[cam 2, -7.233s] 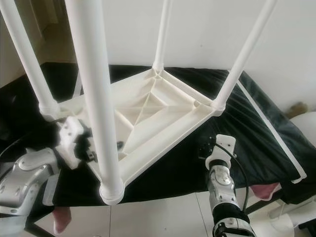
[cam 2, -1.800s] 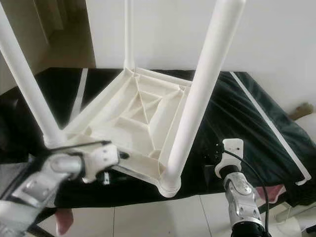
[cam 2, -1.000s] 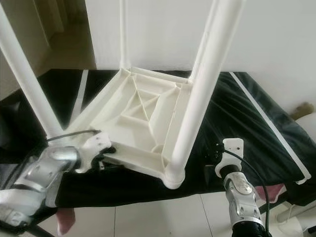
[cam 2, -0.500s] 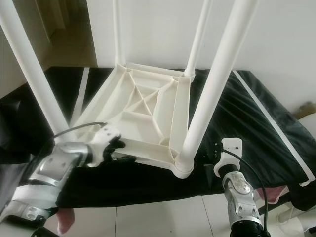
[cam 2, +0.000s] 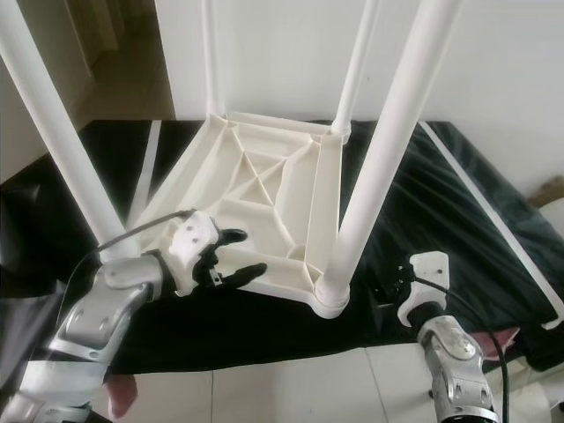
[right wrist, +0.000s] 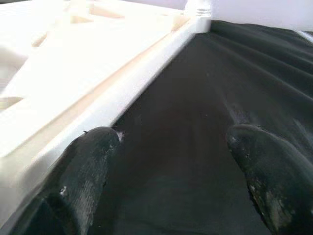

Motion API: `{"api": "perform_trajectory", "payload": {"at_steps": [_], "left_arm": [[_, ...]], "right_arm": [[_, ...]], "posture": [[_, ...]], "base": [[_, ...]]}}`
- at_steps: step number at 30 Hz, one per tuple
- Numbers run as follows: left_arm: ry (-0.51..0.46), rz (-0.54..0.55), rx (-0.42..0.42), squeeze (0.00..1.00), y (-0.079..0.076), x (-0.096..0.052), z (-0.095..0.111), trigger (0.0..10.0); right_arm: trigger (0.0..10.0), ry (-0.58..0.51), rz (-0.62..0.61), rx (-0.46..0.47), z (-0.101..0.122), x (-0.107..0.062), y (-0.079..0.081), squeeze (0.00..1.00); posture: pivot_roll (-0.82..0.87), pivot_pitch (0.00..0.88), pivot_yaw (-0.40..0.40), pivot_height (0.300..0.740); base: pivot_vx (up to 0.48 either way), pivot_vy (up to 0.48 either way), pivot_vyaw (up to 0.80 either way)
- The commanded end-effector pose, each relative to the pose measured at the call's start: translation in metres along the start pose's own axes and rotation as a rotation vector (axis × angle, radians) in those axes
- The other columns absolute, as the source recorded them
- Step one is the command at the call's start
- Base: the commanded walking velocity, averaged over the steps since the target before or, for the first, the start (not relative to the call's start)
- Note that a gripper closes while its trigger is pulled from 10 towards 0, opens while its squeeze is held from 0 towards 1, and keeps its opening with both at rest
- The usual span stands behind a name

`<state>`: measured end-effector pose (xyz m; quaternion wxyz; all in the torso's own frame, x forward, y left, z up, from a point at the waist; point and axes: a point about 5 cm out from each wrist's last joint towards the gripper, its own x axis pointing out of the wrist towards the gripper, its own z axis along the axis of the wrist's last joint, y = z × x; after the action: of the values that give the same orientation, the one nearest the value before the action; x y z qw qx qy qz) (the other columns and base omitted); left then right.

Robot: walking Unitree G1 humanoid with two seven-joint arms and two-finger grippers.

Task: Building children table

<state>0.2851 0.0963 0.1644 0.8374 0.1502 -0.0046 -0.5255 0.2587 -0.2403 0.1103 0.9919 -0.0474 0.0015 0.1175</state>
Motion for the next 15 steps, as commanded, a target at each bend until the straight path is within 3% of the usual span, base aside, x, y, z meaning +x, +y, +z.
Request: {"api": "perform_trajectory", "payload": {"at_steps": [1, 5, 8, 10, 12, 15], "left_arm": [[0.001, -0.005, 0.018, 0.0, -0.002, -0.003, 0.0, 10.0], [0.006, -0.01, 0.025, 0.0, -0.004, -0.007, -0.002, 10.0], [-0.003, 0.004, -0.019, 0.0, -0.011, -0.011, -0.005, 10.0], [-0.003, 0.004, -0.019, 0.0, -0.011, -0.011, -0.005, 10.0], [0.003, -0.018, -0.014, 0.0, -0.018, -0.011, -0.007, 10.0], [0.001, -0.028, -0.014, 0.0, -0.02, -0.011, -0.008, 10.0]], "right_arm": [[10.0, 0.01, 0.023, 0.007, 0.001, -0.003, 0.0, 0.0], [10.0, 0.029, 0.087, -0.006, 0.004, -0.009, 0.002, 0.0], [10.0, 0.115, 0.253, -0.025, 0.012, -0.026, -0.006, 0.0], [10.0, 0.115, 0.253, -0.025, 0.012, -0.026, -0.006, 0.0], [10.0, 0.161, 0.382, -0.034, 0.018, -0.034, -0.004, 0.0], [10.0, 0.181, 0.437, -0.036, 0.02, -0.036, -0.002, 0.0]], "posture": [[0.09, 0.0, -0.042, 0.74], [0.09, 0.0, -0.044, 0.74], [0.09, 0.0, -0.047, 0.74], [0.09, 0.0, -0.047, 0.74], [0.09, 0.0, -0.05, 0.74], [0.09, 0.0, -0.051, 0.74]], "base": [[0.0, 0.0, 0.0], [0.0, 0.0, 0.0], [0.0, 0.0, 0.0], [0.0, 0.0, 0.0], [0.0, 0.0, 0.0], [0.0, 0.0, 0.0]]}}
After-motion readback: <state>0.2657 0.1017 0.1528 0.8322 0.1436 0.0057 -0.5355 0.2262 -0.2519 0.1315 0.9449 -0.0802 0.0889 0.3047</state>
